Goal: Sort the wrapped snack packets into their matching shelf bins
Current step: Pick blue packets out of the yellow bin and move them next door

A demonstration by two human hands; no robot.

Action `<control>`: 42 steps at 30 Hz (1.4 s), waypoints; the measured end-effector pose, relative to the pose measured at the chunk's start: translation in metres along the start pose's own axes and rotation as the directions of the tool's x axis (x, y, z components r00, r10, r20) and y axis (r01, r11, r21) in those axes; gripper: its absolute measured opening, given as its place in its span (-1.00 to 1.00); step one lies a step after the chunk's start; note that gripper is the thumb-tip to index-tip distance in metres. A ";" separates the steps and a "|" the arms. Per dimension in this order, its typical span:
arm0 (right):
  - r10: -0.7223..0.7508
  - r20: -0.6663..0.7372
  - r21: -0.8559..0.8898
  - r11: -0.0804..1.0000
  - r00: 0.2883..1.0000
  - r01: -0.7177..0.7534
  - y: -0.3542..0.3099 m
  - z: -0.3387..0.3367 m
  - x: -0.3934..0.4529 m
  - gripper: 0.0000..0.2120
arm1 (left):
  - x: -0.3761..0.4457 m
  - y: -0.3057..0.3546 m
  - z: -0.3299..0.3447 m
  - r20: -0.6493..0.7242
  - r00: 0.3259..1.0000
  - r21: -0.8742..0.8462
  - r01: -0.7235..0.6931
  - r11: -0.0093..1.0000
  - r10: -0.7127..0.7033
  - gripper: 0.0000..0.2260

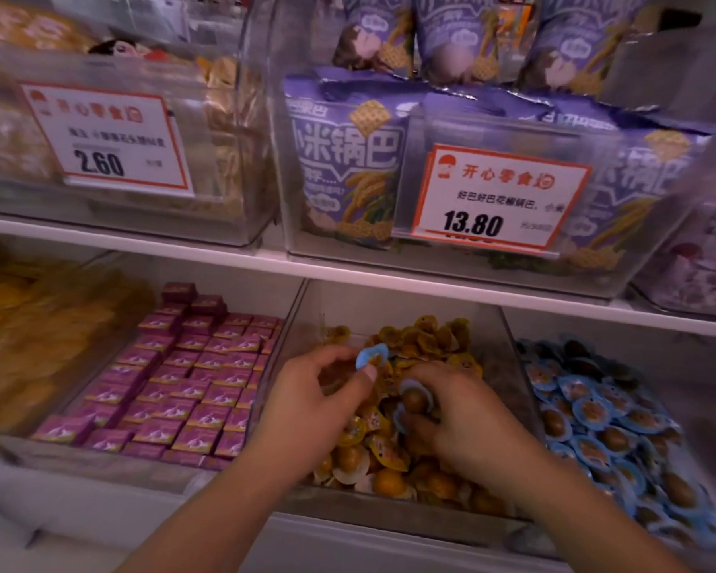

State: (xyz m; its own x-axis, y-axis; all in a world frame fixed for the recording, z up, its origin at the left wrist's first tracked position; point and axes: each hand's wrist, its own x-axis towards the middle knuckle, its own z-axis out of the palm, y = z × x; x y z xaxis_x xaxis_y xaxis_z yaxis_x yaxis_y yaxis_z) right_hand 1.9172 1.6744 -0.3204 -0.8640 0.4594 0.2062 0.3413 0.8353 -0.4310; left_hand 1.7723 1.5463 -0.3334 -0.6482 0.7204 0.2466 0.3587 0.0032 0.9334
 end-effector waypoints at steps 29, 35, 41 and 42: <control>0.081 0.181 0.004 0.997 0.980 -0.083 0.007 0.001 0.005 -0.67 | 0.001 -0.006 0.004 0.045 0.996 0.263 -0.081 0.961 0.072 -0.80; 0.520 0.091 0.865 0.381 0.849 -0.326 0.003 -0.019 0.015 -0.78 | -0.005 0.006 0.010 -0.081 0.983 0.012 -0.164 0.986 0.165 -0.72; 0.297 0.446 0.895 -0.135 0.844 -0.425 -0.023 -0.024 0.003 -0.64 | -0.013 0.021 0.034 -0.076 0.957 0.002 -0.280 0.960 0.279 -0.72; 0.273 0.451 0.892 -0.109 0.850 -0.439 -0.026 -0.025 0.000 -0.65 | -0.014 0.022 0.038 -0.035 0.957 0.009 -0.287 0.958 0.287 -0.71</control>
State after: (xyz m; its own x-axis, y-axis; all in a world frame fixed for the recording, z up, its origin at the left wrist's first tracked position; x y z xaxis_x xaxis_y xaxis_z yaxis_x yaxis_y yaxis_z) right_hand 1.9182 1.6605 -0.2872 -0.8078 0.4822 -0.3390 0.0115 -0.5621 -0.8270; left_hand 1.8147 1.5626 -0.3264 -0.5410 0.6667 0.5127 0.5351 -0.1975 0.8214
